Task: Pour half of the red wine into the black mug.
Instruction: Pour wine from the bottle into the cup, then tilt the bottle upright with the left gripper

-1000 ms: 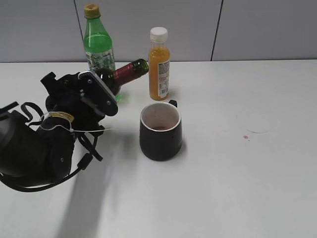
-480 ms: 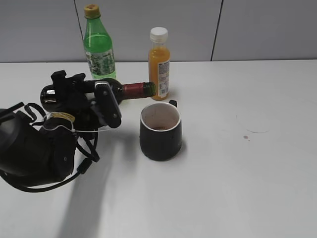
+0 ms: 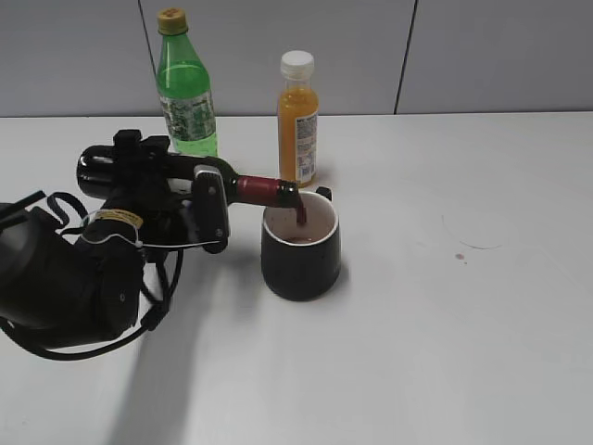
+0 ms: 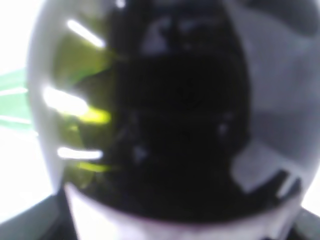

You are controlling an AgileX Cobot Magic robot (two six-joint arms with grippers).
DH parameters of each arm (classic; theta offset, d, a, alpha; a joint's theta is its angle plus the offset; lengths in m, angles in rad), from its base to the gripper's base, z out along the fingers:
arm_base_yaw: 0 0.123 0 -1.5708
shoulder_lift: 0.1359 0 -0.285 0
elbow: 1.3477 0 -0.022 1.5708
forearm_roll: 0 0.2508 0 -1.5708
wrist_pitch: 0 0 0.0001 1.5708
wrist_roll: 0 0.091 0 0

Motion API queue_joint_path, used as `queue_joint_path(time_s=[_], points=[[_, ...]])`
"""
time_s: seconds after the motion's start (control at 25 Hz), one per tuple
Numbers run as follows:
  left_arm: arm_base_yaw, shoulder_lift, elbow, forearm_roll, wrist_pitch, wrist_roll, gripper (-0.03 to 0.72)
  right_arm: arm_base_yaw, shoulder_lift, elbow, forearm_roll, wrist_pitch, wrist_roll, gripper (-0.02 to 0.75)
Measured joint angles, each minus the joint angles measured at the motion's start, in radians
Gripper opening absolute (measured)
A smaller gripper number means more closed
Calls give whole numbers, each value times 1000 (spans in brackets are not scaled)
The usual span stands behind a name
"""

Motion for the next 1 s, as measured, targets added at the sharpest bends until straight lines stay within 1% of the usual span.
queue_joint_path(time_s=[0.28,1.0], points=[[0,0,0,1,0,57,536,0,0,0,0,0,5,549],[1,-3,0,4,0,92,536,0,0,0,0,0,0,549]])
